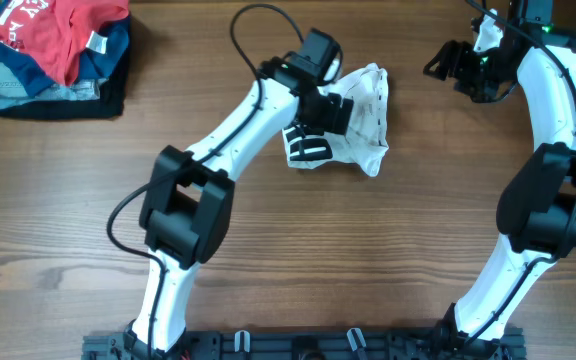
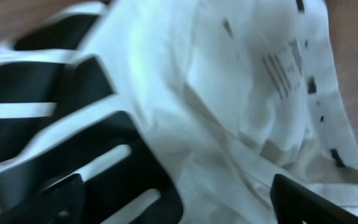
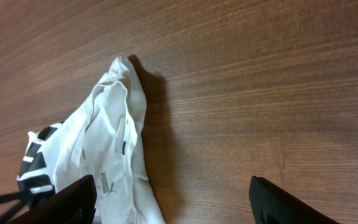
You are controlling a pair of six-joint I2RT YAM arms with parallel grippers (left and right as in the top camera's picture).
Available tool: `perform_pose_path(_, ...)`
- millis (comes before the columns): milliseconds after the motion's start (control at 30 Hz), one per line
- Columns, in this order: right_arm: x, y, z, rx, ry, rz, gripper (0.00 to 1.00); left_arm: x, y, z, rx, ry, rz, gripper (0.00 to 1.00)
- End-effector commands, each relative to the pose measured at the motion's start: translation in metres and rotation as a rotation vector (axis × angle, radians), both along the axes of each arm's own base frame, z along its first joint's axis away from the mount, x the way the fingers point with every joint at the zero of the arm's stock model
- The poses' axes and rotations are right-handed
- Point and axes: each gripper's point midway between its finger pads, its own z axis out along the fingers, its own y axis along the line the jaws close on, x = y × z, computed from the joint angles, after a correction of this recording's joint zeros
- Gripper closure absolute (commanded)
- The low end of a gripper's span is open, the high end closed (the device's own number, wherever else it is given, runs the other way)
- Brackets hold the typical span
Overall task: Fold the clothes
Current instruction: 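Grasp the white bundle with the left gripper and lift it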
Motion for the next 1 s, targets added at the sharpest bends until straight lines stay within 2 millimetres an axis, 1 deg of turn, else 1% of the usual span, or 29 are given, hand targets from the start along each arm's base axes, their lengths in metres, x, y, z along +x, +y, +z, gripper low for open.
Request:
perform_pose_path(0,0.003,0.001,0.010,0.005,-0.025,-0.010,0.21,-0.003,0.000,-0.026,0.059,0.014,-0.038,0.13)
perform_pose_path(67,0.003,0.001,0.010,0.004,-0.026,-0.010,0.21,0.000,0.007,-0.030,0.096,0.004,-0.024,0.21)
perform_pose_path(100,0.003,0.001,0.010,0.004,-0.026,-0.011,0.21,0.001,0.013,-0.031,0.125,-0.009,-0.055,0.25)
perform_pose_path(133,0.003,0.001,0.010,0.003,-0.028,-0.010,0.21,0.001,0.018,-0.032,0.157,-0.020,-0.092,0.25)
perform_pose_path(233,0.005,0.000,0.010,-0.006,-0.034,-0.012,0.20,0.003,0.038,-0.036,0.268,-0.045,-0.181,0.20)
perform_pose_path(333,0.005,-0.001,0.010,-0.006,-0.036,-0.012,0.20,0.004,0.048,-0.040,0.342,-0.066,-0.274,0.14)
perform_pose_path(400,0.005,-0.001,0.010,-0.006,-0.036,-0.012,0.18,0.003,0.050,-0.050,0.374,-0.068,-0.357,0.11)
perform_pose_path(467,0.005,-0.001,0.010,-0.006,-0.036,-0.012,0.16,0.009,0.065,-0.061,0.473,-0.080,-0.400,0.10)
perform_pose_path(533,0.005,-0.001,0.010,-0.008,-0.036,-0.011,0.15,0.019,0.088,-0.069,0.604,-0.093,-0.383,0.05)
perform_pose_path(567,0.005,-0.002,0.009,-0.013,-0.033,-0.014,0.15,0.026,0.105,-0.072,0.683,-0.099,-0.356,0.01)
perform_pose_path(600,0.005,-0.002,0.009,-0.018,-0.032,-0.015,0.15,0.031,0.121,-0.076,0.729,-0.090,-0.333,0.00)
perform_pose_path(667,0.004,-0.004,0.008,-0.027,-0.028,-0.018,0.15,0.036,0.141,-0.083,0.749,-0.065,-0.300,0.00)
perform_pose_path(700,0.004,-0.004,0.008,-0.026,-0.028,-0.019,0.15,0.041,0.155,-0.085,0.750,-0.050,-0.272,0.00)
perform_pose_path(733,0.004,-0.004,0.008,-0.027,-0.028,-0.019,0.14,0.046,0.172,-0.085,0.750,-0.040,-0.237,0.00)
perform_pose_path(867,0.004,-0.004,0.008,-0.029,-0.028,-0.020,0.14,0.068,0.220,-0.083,0.760,-0.045,-0.120,0.00)
perform_pose_path(933,0.004,-0.005,0.008,-0.030,-0.029,-0.020,0.14,0.083,0.257,-0.074,0.814,-0.072,-0.027,0.00)
perform_pose_path(967,0.004,-0.005,0.008,-0.030,-0.029,-0.020,0.14,0.086,0.267,-0.068,0.837,-0.080,-0.002,0.00)
